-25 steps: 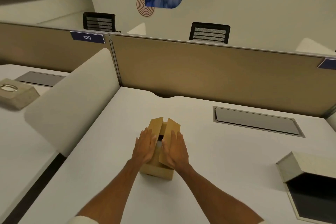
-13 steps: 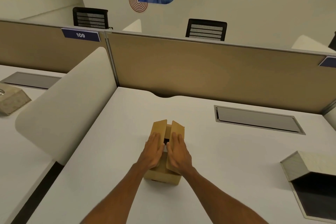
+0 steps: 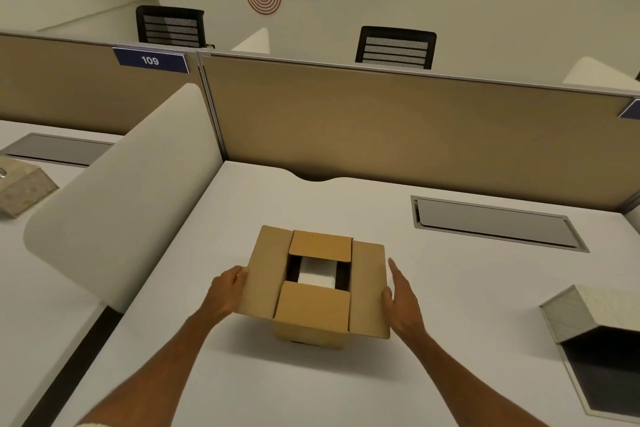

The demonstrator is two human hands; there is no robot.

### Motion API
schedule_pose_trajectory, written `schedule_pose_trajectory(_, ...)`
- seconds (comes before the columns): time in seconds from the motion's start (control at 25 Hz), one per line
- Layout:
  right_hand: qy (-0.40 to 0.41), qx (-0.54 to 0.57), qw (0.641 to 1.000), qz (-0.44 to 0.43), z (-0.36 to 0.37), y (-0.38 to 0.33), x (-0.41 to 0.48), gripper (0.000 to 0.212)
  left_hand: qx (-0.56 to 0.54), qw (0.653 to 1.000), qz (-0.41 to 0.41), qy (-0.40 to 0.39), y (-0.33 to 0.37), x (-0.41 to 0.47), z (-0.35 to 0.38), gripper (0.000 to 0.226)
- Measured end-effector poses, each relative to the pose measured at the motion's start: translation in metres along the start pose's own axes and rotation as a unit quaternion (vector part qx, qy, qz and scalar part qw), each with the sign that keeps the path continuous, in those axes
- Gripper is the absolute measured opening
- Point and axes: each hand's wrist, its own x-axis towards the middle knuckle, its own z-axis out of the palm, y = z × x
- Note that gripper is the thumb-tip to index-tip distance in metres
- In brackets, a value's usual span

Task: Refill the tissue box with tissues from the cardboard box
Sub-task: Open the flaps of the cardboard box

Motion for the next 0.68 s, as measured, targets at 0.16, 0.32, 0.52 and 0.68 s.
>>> schedule_pose_trajectory(0.16, -0.096, -0.162, 0.982, -0.021, 0.009, -0.001, 0.008, 0.054, -0.011, 0.996, -0.091, 0.013, 0.010, 0.001, 0.034, 0.042)
schedule_pose_trajectory(0.32, -0.061, -0.142, 0.988, -0.010, 0.009, -0.012, 0.016, 0.054, 0.113, 0.986, -0.099, 0.067, 0.019, 0.009, 0.048, 0.039)
schedule_pose_trajectory(0.52, 0.013, -0.190, 0.973, -0.130, 0.003, -0.045, 0.040, 0.052, 0.310, 0.938, 0.084, 0.128, 0.042, 0.013, 0.052, 0.059)
schedule_pose_trajectory(0.68, 0.005, -0.371, 0.906, -0.202, 0.018, -0.065, 0.060, 0.066, 0.306, 0.943, 0.102, 0.087, 0.054, 0.014, 0.068, 0.081)
